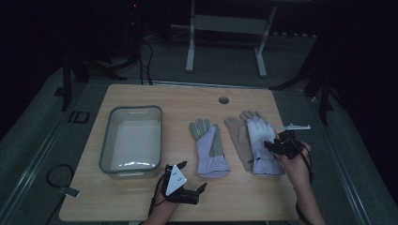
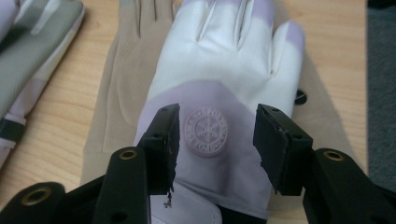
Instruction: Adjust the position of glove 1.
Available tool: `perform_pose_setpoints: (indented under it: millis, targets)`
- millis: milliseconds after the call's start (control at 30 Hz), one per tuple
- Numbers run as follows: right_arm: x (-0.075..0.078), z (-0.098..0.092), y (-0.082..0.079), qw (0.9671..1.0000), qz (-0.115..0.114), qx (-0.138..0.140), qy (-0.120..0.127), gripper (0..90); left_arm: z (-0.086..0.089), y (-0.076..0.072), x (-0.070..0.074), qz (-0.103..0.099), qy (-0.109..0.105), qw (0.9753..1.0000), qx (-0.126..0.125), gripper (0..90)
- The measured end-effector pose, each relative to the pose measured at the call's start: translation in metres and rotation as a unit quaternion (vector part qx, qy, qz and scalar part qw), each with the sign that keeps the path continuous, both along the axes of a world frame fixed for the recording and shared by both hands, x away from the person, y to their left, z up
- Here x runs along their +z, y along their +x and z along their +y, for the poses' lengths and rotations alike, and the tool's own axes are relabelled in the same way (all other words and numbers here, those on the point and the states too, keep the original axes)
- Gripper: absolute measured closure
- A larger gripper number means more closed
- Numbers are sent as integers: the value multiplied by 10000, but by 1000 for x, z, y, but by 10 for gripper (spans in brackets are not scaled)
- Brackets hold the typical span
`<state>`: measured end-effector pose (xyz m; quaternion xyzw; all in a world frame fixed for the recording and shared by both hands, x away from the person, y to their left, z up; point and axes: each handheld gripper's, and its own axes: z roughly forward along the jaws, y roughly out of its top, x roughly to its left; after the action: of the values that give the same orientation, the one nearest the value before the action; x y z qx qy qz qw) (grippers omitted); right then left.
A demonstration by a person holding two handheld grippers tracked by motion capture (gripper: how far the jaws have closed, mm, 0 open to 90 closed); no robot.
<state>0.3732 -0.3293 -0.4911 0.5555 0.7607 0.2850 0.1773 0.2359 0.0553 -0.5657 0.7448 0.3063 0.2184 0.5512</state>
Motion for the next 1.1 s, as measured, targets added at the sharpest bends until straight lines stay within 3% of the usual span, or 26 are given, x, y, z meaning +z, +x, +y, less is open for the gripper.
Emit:
perform_pose_setpoints:
  millis: [233,333,433,767,1100]
  targets:
    - [-23,-3,11,9993,336,-82,125,478,0,0,0,-9,8,10000,-1,0]
    - [-30,-6,13,9983,480,63,337,626,-1,0,0,-11,12,10000,1,0]
    - [-28,0,8,9988,412,36,247,765,-1,0,0,-6,12,10000,8,0]
    - [26,13,-7,9998,-26,-216,26,796,-1,0,0,1,8,10000,9,0]
    - [70,50,-15,9992,-378,72,45,796,-1,-1,0,-13,20,10000,16,0]
